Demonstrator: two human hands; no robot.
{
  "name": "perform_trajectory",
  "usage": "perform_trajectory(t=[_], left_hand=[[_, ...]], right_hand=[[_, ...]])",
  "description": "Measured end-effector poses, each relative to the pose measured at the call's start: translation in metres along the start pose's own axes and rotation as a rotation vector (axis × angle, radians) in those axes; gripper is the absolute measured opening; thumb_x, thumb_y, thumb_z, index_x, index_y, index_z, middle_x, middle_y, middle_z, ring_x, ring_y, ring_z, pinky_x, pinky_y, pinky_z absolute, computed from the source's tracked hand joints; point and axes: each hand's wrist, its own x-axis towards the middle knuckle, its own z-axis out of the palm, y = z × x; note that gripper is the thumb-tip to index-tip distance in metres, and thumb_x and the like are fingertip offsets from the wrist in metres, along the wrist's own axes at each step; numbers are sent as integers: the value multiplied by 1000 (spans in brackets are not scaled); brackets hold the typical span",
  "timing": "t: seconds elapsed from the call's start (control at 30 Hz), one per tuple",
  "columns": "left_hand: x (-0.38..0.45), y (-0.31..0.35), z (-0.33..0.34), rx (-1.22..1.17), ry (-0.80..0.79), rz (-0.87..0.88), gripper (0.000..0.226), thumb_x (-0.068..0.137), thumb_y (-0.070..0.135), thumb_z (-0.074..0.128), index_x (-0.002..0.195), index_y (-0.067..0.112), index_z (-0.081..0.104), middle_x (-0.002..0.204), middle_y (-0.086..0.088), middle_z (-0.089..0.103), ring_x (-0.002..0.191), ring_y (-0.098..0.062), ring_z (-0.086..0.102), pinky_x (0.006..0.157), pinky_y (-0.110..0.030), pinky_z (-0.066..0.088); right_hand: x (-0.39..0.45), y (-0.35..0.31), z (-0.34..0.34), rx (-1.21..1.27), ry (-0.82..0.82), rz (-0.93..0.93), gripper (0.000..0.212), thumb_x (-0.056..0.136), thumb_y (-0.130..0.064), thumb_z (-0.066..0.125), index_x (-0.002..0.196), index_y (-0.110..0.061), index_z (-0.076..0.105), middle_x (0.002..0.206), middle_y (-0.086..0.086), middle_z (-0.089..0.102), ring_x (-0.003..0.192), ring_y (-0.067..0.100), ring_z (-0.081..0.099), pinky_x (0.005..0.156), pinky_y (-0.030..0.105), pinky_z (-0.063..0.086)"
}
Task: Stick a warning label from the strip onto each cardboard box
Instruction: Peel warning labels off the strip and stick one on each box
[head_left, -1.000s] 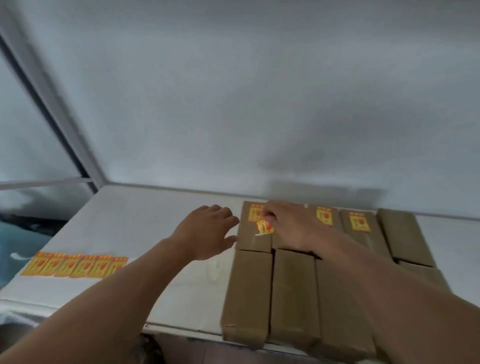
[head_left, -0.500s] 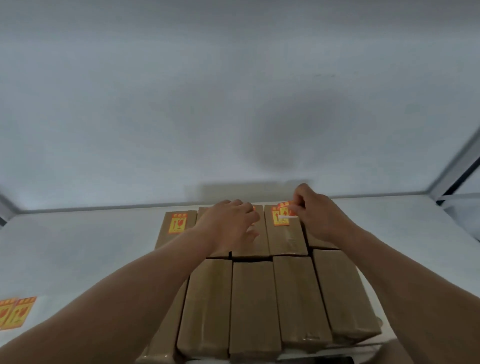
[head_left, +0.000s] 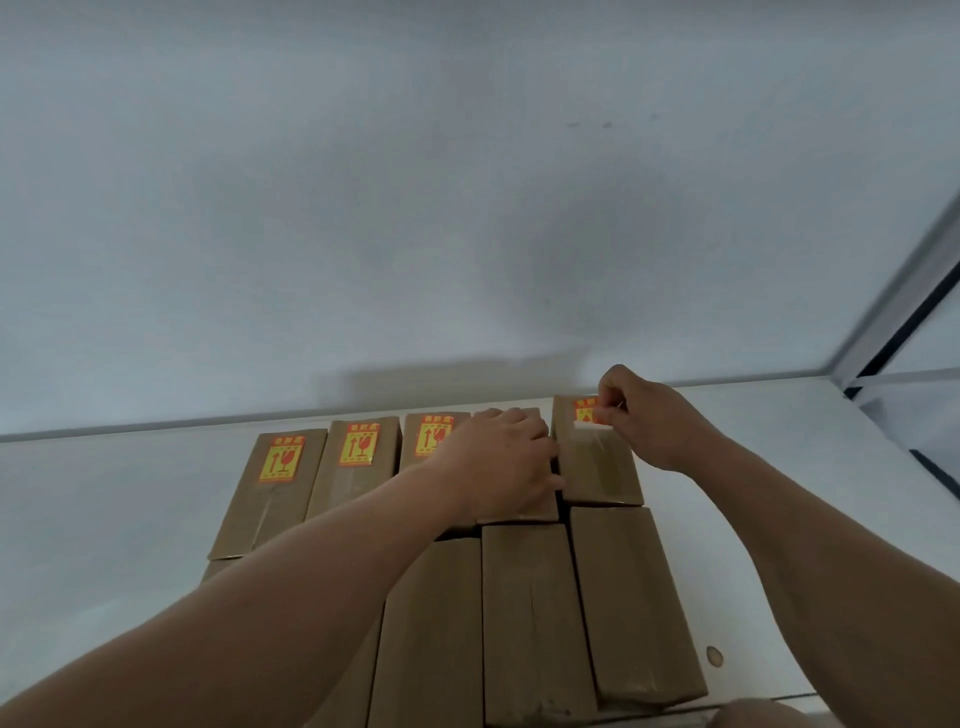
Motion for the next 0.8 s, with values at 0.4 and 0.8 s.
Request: perform_trajectory(t=[0.4,0.8], left_hand=[[10,4,15,-4,-24,78,48,97,53,31,126,26,58,131,2,51,129,-22,37,109,-40,24],[14,4,15,-4,-47,96,47,98,53,31,127,26,57,135,6,51,130,-21,35,110,-41,25]], right_hand=[[18,15,13,-17,-39,-13,12,94,-29,55,93,-26,44,89,-5,59,81,15,56,71,35,49],[22,17,14,-77,-38,-40,13,94,-30,57,93,-25,44,88,-5,58,79,14,55,65,30,44]])
